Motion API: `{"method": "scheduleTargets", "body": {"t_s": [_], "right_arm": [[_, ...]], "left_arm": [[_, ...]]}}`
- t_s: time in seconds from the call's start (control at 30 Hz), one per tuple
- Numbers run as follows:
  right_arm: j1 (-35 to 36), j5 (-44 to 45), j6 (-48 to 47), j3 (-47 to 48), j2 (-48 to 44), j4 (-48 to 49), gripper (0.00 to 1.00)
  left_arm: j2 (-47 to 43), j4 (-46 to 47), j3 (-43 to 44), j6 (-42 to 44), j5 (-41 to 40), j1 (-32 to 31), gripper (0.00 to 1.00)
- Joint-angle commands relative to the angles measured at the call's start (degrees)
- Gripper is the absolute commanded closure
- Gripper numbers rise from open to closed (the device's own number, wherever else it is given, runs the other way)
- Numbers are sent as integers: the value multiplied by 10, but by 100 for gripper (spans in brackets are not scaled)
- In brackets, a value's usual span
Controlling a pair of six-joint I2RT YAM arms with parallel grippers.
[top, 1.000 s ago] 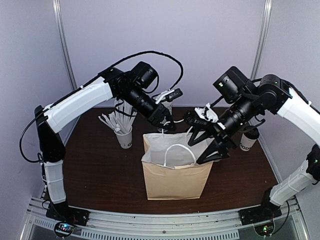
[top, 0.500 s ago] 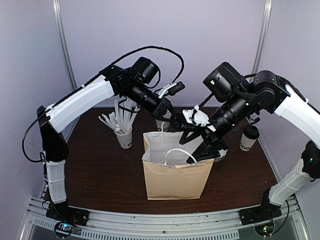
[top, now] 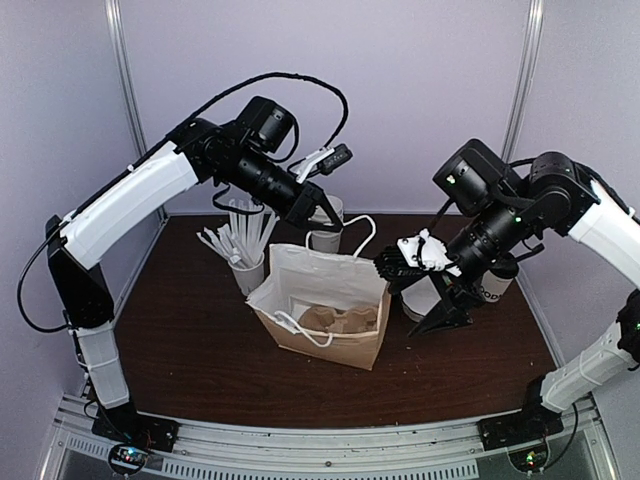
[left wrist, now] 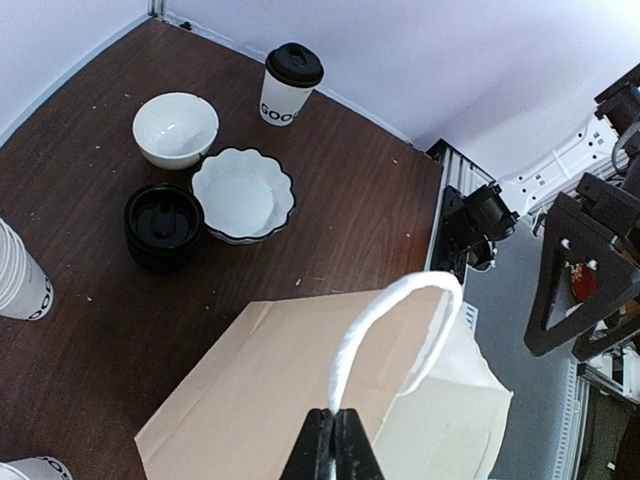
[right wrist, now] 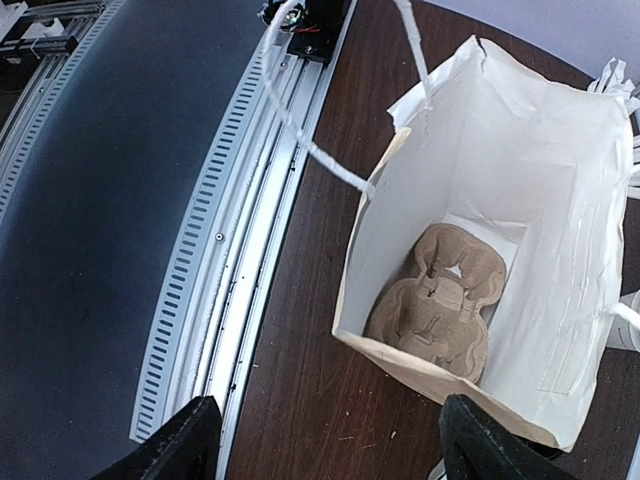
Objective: Pack the takeout coffee
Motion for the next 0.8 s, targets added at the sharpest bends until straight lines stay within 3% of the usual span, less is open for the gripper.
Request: {"method": "scheduleTargets", "body": {"t_s": [0.0,0.2,0.6,0.7,0.77], "right_arm": [[2,-11,8,15,13,15,21],[47,37,35,72,72,36,22],[83,173,119,177,171,72,22],[82,190,135,196,189,73,31],[82,195,142,214,196,74,50]], "left_arm": [[-12,26,-15,1,-51,5,100],[-22,52,-39,-24,-125,11,100],[-60,149,-104,-79,-120,44,100],[-61,148,-106,-76,-115,50,100],[-62,149,-111,-75,-109,56,100]]}}
